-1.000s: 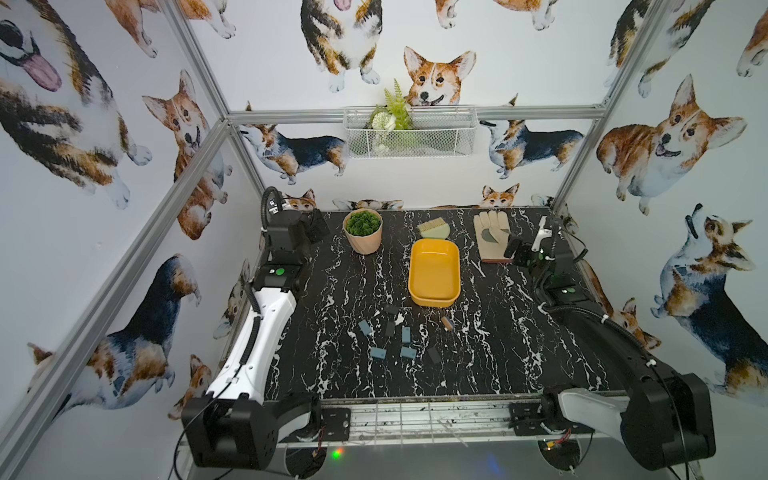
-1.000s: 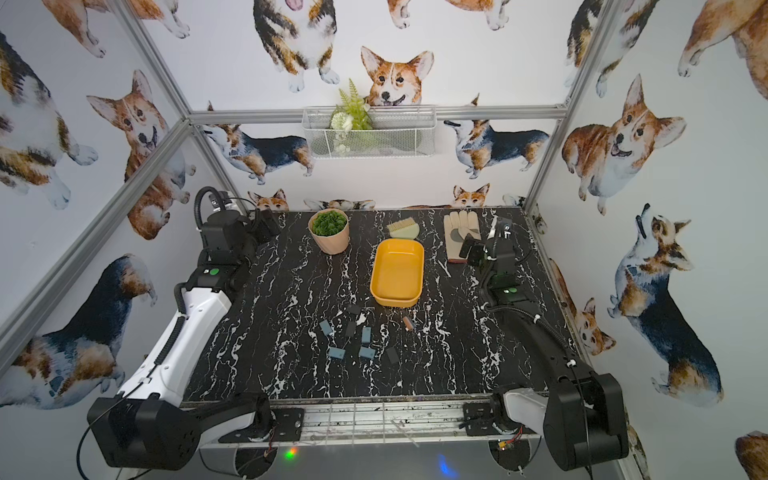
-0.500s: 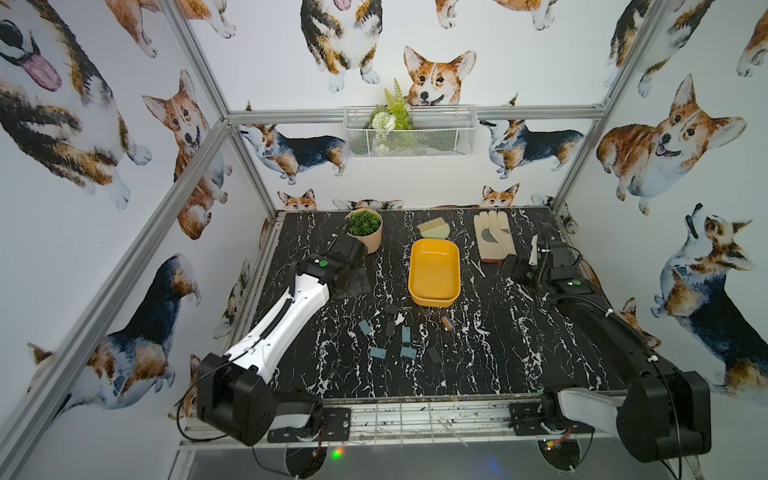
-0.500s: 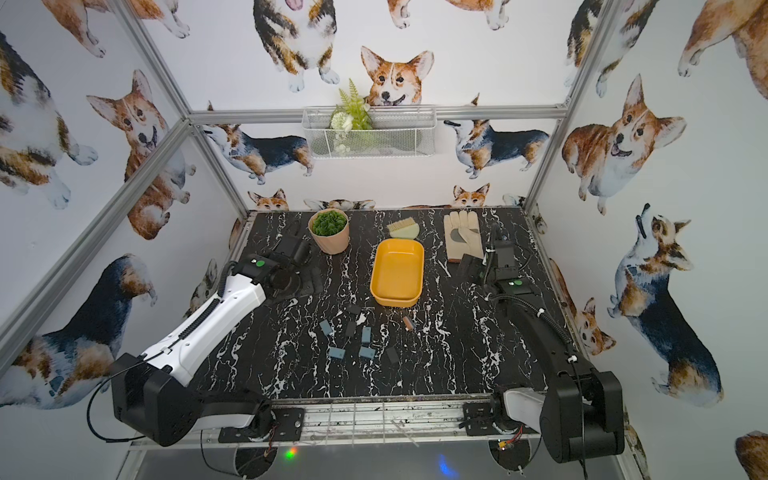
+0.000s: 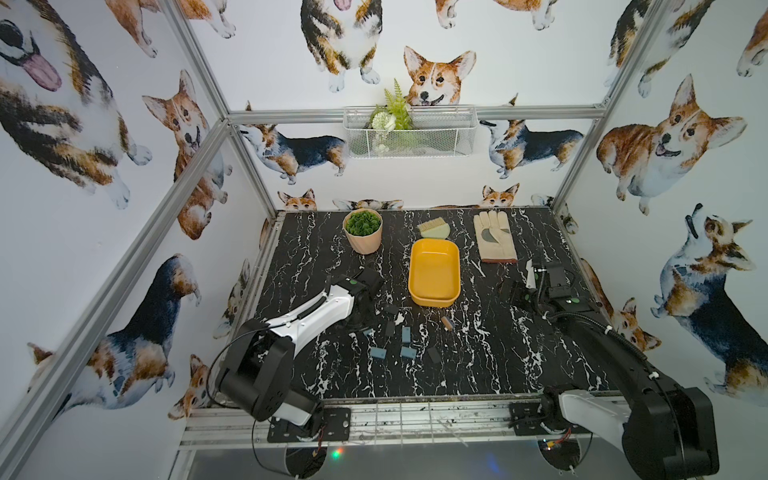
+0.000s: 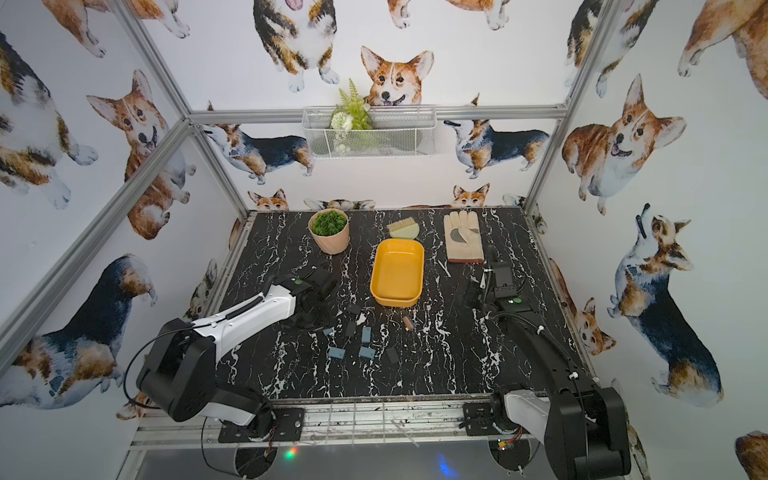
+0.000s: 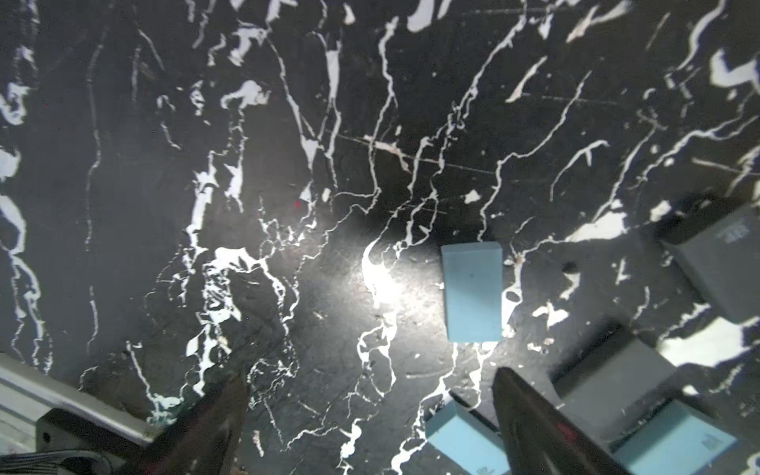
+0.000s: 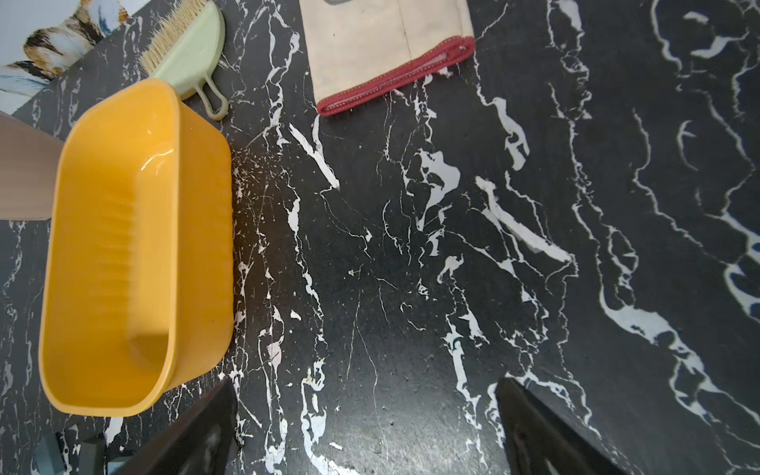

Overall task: Put the eraser in the storage box
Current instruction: Pick up the eraser from the center of the board.

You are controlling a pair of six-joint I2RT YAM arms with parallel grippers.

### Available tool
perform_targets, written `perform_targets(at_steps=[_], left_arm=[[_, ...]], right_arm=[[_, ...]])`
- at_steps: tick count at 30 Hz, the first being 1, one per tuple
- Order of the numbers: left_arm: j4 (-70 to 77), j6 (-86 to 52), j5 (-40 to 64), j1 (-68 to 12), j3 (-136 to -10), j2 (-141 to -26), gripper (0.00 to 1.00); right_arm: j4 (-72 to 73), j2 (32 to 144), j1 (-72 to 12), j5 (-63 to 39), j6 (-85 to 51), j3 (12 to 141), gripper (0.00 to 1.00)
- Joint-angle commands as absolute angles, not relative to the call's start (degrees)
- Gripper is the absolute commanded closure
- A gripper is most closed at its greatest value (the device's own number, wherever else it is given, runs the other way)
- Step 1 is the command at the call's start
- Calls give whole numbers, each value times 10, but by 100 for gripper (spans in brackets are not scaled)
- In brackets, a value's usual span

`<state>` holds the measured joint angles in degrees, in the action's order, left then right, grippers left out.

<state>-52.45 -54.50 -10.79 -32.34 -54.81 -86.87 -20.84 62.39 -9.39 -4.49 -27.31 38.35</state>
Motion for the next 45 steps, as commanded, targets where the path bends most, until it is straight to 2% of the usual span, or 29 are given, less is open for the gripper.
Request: perform_targets(at_steps=[1, 12, 28, 33, 39, 45], left_arm=[[-492, -569, -110, -341, -562, -896, 6], [-451, -579, -106, -345, -547, -940, 7], [-400, -588, -102, -345, -514, -947, 21], [-388, -587, -98, -345, -509, -947, 35], [-383, -592, -98, -344, -501, -943, 44], [-384, -589, -105, -343, -496, -940, 57]], right_arm=[[-210, 615, -96, -48, -283, 378, 1], [-206, 611, -96, -46, -283, 372, 1], [-205, 607, -96, -45, -279, 369, 1], [-203, 609, -96, -47, -279, 369, 0], [-203, 609, -96, -49, -279, 369, 0], [-204, 608, -100, -47, -277, 371, 1]])
